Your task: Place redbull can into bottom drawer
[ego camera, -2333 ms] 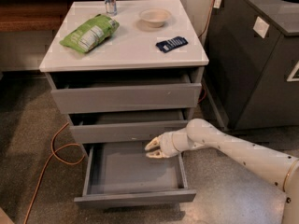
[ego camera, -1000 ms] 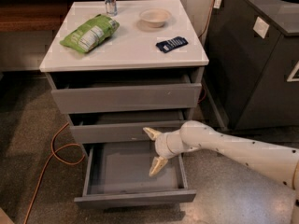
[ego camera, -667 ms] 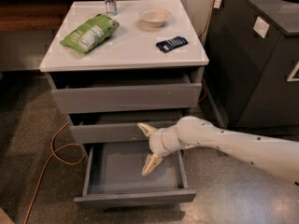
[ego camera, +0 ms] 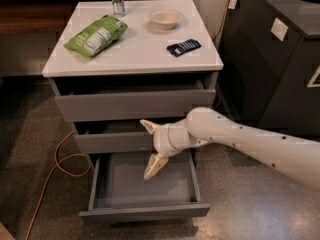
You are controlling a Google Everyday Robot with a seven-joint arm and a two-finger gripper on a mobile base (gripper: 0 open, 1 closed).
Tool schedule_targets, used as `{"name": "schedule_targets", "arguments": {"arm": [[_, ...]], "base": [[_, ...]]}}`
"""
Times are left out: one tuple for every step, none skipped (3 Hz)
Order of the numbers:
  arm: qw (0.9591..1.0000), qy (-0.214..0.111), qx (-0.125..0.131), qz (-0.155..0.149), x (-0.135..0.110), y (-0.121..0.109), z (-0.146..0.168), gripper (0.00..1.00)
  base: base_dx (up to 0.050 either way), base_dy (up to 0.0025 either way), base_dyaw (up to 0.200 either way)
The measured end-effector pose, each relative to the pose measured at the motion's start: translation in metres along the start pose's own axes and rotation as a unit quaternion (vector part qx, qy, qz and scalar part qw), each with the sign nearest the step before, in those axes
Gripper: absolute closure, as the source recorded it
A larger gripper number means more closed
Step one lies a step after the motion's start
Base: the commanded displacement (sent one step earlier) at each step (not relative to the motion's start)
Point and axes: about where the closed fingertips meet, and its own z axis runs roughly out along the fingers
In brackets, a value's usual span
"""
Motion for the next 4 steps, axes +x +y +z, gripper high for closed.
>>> {"name": "schedule_targets", "arguments": {"arm": [[0.9995, -0.029, -0.01, 0.01, -0.041, -0.05, -0.036, 0.0], [0.9994, -0.03, -0.01, 0.013, -0.044, -0.052, -0.037, 0.0], [0.9991, -0.035, -0.007, 0.025, -0.063, -0.063, -0.044, 0.0], [0.9989, -0.029, 0.003, 0.037, -0.088, -0.079, -0.057, 0.0]], "base": [[0.0, 0.0, 0.0], [0.0, 0.0, 0.0], [0.0, 0.0, 0.0], [0.0, 0.0, 0.0]]}}
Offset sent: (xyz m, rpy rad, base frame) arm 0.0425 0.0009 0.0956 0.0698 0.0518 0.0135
